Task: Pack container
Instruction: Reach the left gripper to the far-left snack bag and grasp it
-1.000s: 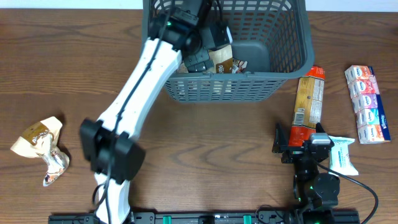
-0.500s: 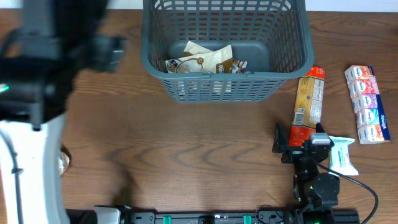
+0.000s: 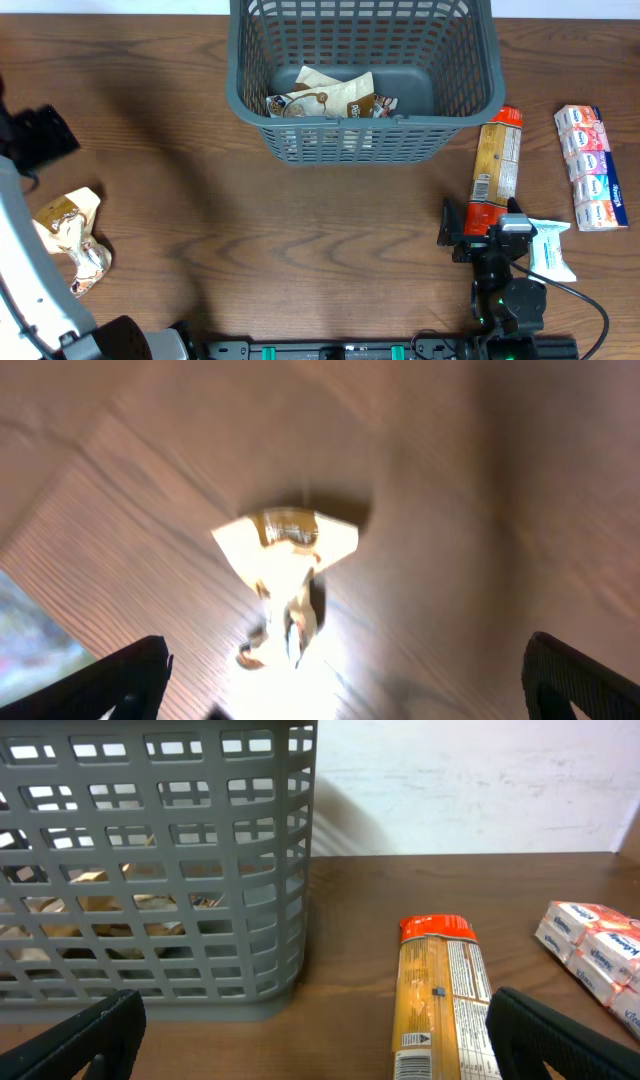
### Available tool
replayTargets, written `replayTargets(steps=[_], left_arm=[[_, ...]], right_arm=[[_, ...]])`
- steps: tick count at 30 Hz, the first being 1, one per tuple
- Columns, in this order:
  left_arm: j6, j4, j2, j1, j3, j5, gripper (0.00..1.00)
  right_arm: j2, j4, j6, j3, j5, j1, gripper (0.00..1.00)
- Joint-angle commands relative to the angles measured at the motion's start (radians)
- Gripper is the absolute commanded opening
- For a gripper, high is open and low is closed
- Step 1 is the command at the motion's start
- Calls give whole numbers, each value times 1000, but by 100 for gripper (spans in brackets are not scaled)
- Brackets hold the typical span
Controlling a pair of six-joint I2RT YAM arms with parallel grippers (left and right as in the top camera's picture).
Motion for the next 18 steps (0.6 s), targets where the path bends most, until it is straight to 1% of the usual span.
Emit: replayTargets(steps=[1, 5, 9, 13, 18], left_arm=[[-62, 55, -51, 8, -194, 41, 99], [-128, 171, -107, 8, -448, 41, 99], [-136, 258, -153, 10, -645, 40, 99], [-122, 287, -179, 12, -735, 40, 99], [-13, 281, -206, 12, -740, 40, 99]], right_arm=[[-5, -4, 17, -2, -6, 6, 99], [-5, -4, 17, -2, -6, 6, 99], [-5, -4, 17, -2, -6, 6, 99], [-5, -4, 17, -2, -6, 6, 99], [-5, -4, 17, -2, -6, 6, 99]])
